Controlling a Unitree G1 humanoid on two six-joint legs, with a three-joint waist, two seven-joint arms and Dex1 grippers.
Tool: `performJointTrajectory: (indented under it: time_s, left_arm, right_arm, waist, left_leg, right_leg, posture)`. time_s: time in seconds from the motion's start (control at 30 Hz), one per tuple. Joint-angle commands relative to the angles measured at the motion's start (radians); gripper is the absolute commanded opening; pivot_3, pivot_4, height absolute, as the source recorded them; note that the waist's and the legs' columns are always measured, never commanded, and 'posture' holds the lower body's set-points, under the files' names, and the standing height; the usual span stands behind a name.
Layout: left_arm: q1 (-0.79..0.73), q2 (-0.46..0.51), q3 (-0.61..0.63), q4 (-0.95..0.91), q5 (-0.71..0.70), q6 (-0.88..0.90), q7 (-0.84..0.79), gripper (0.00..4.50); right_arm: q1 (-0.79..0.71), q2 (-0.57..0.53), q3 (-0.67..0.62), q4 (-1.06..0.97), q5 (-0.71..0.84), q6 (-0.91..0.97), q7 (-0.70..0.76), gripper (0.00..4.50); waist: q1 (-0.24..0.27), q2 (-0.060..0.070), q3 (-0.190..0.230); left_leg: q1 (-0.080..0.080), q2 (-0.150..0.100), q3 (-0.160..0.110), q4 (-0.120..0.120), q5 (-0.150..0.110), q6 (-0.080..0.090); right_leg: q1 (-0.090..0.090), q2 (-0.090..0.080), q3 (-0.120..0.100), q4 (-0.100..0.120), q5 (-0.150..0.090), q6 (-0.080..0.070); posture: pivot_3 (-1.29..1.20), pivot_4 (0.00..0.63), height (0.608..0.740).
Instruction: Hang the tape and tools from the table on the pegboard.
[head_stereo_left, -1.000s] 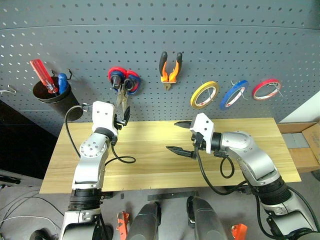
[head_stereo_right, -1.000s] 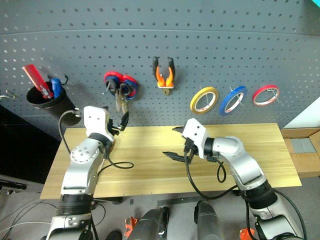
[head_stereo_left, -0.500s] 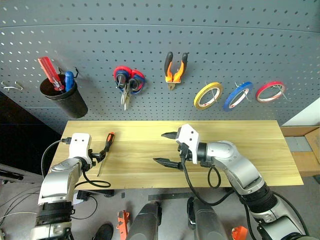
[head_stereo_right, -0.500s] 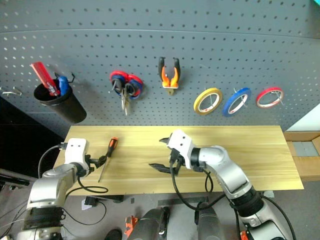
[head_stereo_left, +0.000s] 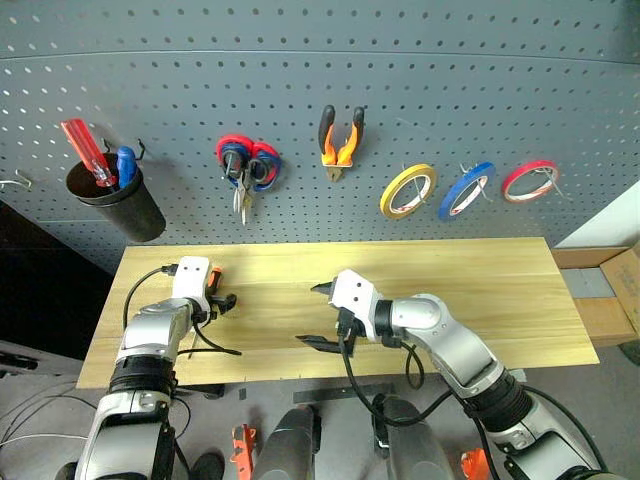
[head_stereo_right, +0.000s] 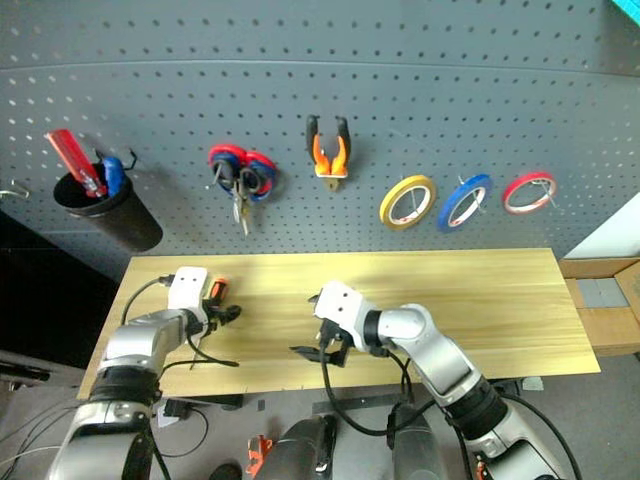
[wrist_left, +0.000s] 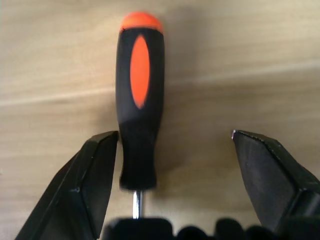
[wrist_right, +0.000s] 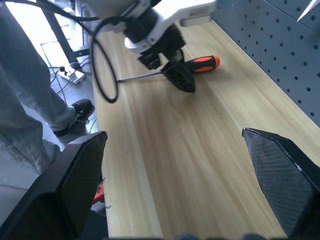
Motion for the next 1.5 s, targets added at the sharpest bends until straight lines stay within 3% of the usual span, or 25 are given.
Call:
performJointTrajectory:
  time_s: [0.03,0.2,0.33,0.43,0.6,0.8,0.93,1.13,1.5]
  left_arm:
    - [0.001,0.003,-0.014,0.047,0.022,0.010,0.006,3.52]
    - [0.070,0.017,0.018,-0.140,-0.020,0.054,-0.022,1.91]
    - [0.238,0.026,0.093,-0.558,-0.114,0.011,-0.089,0.49]
    - [0.346,-0.015,0.199,-0.900,-0.228,-0.106,-0.123,0.43]
    - [0.318,-0.092,0.379,-1.103,-0.440,-0.157,-0.064,0.43]
    - [0.202,0.005,0.472,-1.108,-0.508,-0.174,-0.023,0.43]
    - [0.116,0.071,0.529,-1.075,-0.544,-0.179,0.021,0.43]
    - [0.022,0.146,0.471,-0.976,-0.449,-0.247,0.041,0.43]
    - [-0.019,0.169,0.442,-0.745,-0.342,-0.452,-0.002,0.43]
  right_arm:
    - [0.001,-0.003,-0.006,-0.049,-0.004,-0.009,0.002,4.50]
    - [-0.020,-0.022,-0.036,-0.031,-0.003,-0.020,0.012,4.50]
    - [-0.056,-0.021,-0.065,-0.042,0.021,-0.037,0.036,4.50]
    - [-0.107,0.000,-0.102,-0.073,0.077,-0.025,0.070,4.50]
    - [-0.156,0.012,-0.118,-0.084,0.147,-0.007,0.136,4.50]
    - [-0.228,0.045,-0.150,-0.064,0.197,-0.035,0.161,4.50]
    - [-0.279,0.113,-0.219,-0.052,0.234,-0.057,0.101,4.50]
    - [-0.328,0.162,-0.243,-0.018,0.221,-0.083,0.043,4.50]
    - [-0.304,0.135,-0.208,-0.013,0.183,-0.105,0.033,4.50]
  waist:
    - [-0.001,0.000,-0.003]
    - [-0.003,0.000,-0.005]
    - [-0.010,0.000,-0.005]
    - [-0.002,0.000,-0.005]
    - [0.009,-0.001,-0.009]
    - [0.022,-0.002,-0.010]
    - [0.027,-0.002,-0.010]
    - [0.031,-0.003,-0.011]
    - [0.030,-0.003,-0.011]
  left_leg:
    - [0.000,0.000,0.000,0.000,0.000,0.000]
    - [0.001,0.000,0.000,0.000,0.000,0.000]
    - [-0.001,0.001,0.001,0.000,0.000,0.000]
    - [-0.002,0.002,-0.001,-0.001,0.000,0.000]
    - [0.000,0.001,-0.001,0.000,0.000,0.000]
    - [0.001,0.001,-0.001,0.000,0.000,0.000]
    - [0.000,0.001,-0.001,0.000,0.000,-0.001]
    - [0.001,0.001,-0.001,0.000,0.001,-0.001]
    - [0.000,0.001,0.000,-0.001,0.001,-0.002]
  right_leg:
    - [0.000,0.000,0.000,0.000,0.000,0.000]
    - [0.001,0.000,0.000,0.001,0.000,0.000]
    - [-0.001,0.000,0.002,0.000,0.000,0.000]
    - [-0.002,0.000,0.002,-0.001,0.001,-0.001]
    - [0.002,0.000,0.002,-0.002,0.001,-0.002]
    - [0.002,0.000,0.001,-0.001,0.001,-0.002]
    - [0.001,0.001,0.001,-0.002,0.001,-0.002]
    - [0.001,0.001,0.001,-0.001,0.001,-0.002]
    - [0.000,0.002,0.001,-0.001,0.001,-0.002]
  posture:
    - [-0.07,0.236,0.740]
    - [-0.06,0.234,0.740]
    - [-0.04,0.232,0.740]
    - [-0.01,0.231,0.740]
    - [0.04,0.217,0.740]
    - [0.07,0.209,0.740]
    - [0.08,0.209,0.740]
    - [0.08,0.201,0.740]
    - [0.06,0.192,0.740]
